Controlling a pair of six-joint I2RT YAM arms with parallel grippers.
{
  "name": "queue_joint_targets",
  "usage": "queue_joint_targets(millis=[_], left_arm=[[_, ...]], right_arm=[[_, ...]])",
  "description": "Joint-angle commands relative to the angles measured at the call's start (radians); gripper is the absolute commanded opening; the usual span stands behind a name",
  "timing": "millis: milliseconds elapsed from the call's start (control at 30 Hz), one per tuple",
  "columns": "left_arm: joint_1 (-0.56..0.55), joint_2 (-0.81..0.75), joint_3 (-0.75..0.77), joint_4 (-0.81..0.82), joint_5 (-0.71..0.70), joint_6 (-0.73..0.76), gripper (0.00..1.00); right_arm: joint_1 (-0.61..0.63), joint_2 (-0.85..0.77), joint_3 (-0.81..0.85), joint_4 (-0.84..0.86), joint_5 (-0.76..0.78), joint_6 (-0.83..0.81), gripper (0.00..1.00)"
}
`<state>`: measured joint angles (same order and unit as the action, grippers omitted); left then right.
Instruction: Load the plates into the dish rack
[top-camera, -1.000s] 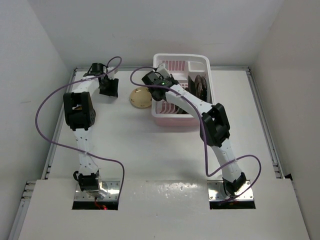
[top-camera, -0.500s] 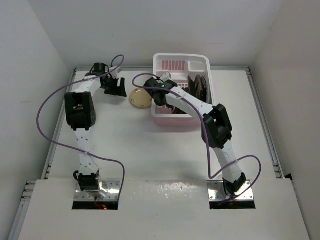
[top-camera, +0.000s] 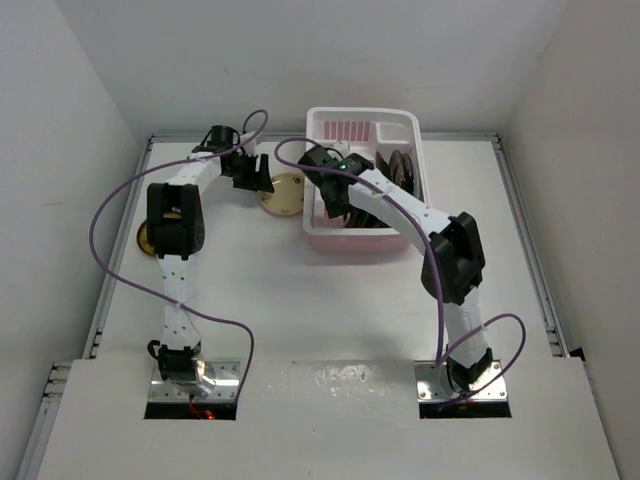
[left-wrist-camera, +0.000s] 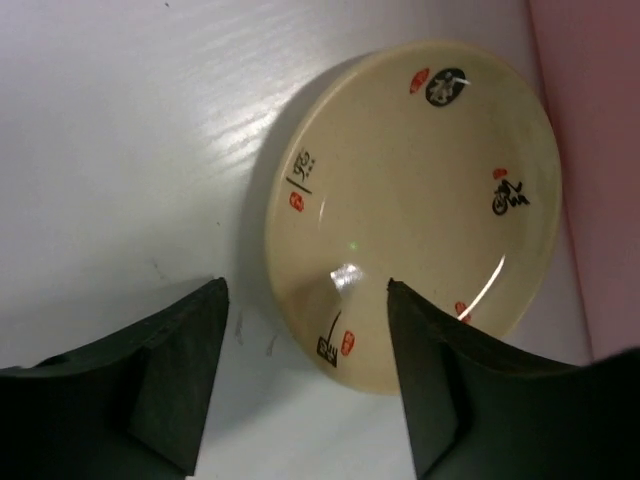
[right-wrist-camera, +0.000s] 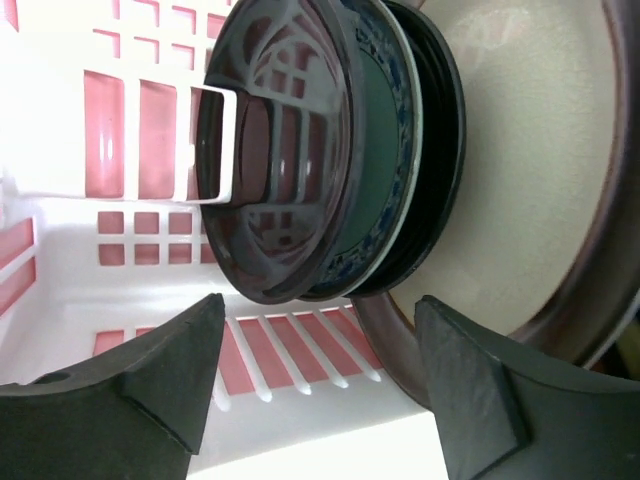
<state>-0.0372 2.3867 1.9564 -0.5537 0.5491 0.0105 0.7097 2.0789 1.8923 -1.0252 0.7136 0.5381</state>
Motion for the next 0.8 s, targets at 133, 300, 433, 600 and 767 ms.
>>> queue_joint_targets(millis=[133,300,433,600,767], left_arm=[[-0.043,0.063,0.021,-0.006,-0.051,-0.047,0.38],[-0.032,0.037,0.032,-0.017,-0.100,-0.047,0.00],[0.019,-0.035,0.084,-0.043,-0.077,-0.014,0.00],[0.051,-0.156,0.170,-0.138,-0.041,0.150,0.00],[0.051,-0.401,0.145,-0.242,0.067,0.391,0.00]], right_arm=[[-0.013,-0.109,0.022,0.074,-0.091,-0.070,0.80],[-0.009,-0.157,0.021,0.112,-0.108,-0.128,0.81],[-0.018,-0.184,0.011,0.142,-0.241,-0.171,0.86],[-0.070,-0.242,-0.019,0.246,-0.707,-0.228,0.88],[-0.088,-0.355,-0.195,0.470,-0.948,-0.251,0.89]])
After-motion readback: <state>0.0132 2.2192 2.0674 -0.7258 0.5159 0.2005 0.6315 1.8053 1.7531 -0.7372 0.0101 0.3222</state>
